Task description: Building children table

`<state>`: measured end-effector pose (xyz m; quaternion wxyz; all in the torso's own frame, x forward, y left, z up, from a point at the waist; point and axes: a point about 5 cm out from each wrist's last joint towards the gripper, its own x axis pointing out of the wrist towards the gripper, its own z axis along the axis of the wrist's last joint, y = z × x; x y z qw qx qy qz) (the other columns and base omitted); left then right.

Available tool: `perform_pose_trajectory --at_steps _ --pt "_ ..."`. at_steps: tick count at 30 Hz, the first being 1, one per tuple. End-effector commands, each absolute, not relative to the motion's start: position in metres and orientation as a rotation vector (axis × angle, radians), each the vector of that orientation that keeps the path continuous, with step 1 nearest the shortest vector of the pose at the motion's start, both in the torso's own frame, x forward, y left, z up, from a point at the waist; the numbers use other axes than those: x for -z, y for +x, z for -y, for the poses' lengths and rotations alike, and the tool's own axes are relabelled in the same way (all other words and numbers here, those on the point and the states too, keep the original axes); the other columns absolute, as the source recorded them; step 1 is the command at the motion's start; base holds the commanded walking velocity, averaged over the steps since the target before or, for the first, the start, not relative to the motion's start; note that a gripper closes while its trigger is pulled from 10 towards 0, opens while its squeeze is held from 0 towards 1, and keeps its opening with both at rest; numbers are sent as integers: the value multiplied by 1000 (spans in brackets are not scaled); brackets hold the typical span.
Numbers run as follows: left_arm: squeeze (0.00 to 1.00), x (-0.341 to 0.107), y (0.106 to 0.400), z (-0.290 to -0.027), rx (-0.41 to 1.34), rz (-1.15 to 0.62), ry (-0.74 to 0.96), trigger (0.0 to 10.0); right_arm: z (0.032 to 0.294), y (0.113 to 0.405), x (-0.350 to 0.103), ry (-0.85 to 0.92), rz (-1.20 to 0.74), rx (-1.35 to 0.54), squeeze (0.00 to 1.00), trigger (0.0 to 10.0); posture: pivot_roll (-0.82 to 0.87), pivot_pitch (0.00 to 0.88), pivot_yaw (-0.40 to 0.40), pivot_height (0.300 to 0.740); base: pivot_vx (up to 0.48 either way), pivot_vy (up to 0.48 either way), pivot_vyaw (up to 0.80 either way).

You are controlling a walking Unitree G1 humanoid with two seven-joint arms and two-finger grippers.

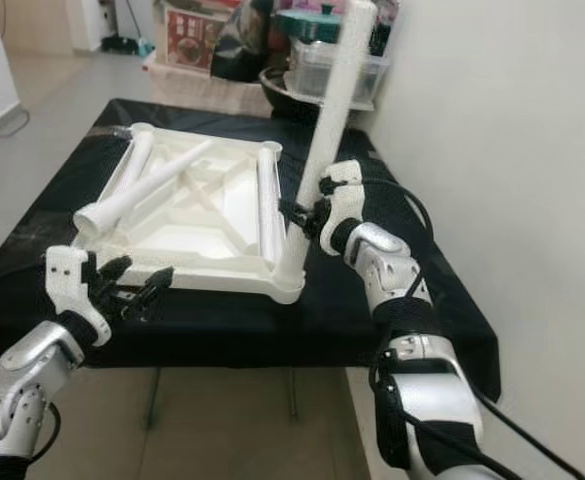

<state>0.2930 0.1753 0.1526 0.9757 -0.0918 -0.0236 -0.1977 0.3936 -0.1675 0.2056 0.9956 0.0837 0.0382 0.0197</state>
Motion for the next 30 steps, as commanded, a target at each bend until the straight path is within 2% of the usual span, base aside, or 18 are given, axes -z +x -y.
perform_pose_trajectory --at_steps 1,3,4,5,6,11,12,13,14,15,19,20,21,23,25,27,28,30 --pt "0 -152 292 -174 403 46 -190 10000 193 388 -204 216 -108 187 0 0 159 0 -179 740 0 0 0" --pt "0 -152 291 -175 402 45 -192 10000 171 365 -193 195 -138 219 0 0 157 0 -169 740 0 0 0" --pt "0 -152 291 -175 402 45 -192 10000 171 365 -193 195 -138 219 0 0 157 0 -169 740 0 0 0" --pt "0 -152 291 -175 403 44 -192 10000 152 356 -191 187 -145 141 0 1020 148 0 -160 740 0 0 0" --pt "0 -153 293 -175 411 43 -193 10000 128 352 -197 174 -109 1 0 10000 138 0 -151 740 0 0 0" --pt "0 -153 295 -174 422 42 -194 10000 107 353 -207 179 -45 -159 0 10000 134 0 -150 740 0 0 0" --pt "0 -153 295 -174 424 42 -195 10000 110 359 -215 172 -3 -186 1000 10000 134 0 -153 740 0 0 0" --pt "0 -153 295 -174 424 42 -195 10000 110 359 -215 172 -3 -186 1000 10000 134 0 -153 740 0 0 0" --pt "0 -153 296 -173 423 44 -198 10000 125 371 -232 142 44 -186 906 10000 133 0 -155 740 0 0 0" --pt "0 -153 295 -173 422 45 -199 10000 132 375 -244 133 77 -227 0 10000 133 0 -155 740 0 0 0" --pt "0 -152 295 -174 420 47 -203 10000 140 376 -261 134 120 -347 0 10000 133 0 -160 740 0 0 0" --pt "0 -152 295 -174 419 48 -206 10000 143 375 -266 135 135 -413 0 10000 133 0 -160 740 0 0 0" --pt "0 -152 295 -174 423 50 -211 10000 149 371 -265 89 134 -584 0 10000 140 0 -167 740 0 0 0" --pt "0 -152 295 -174 423 50 -211 10000 149 371 -265 89 134 -584 0 10000 140 0 -167 740 0 0 0" --pt "0 -152 295 -174 425 52 -214 10000 153 370 -250 20 91 -711 0 10000 143 0 -168 740 0 0 0" --pt "0 -152 295 -174 426 52 -215 10000 154 370 -242 -2 66 -743 0 10000 143 0 -168 740 0 0 0" --pt "0 -152 295 -174 425 52 -215 10000 153 373 -231 -4 23 -741 0 0 143 0 -168 740 0 0 0" --pt "0 -152 294 -174 425 51 -215 10000 151 380 -217 15 -47 -683 0 0 163 0 -178 740 0 0 0"
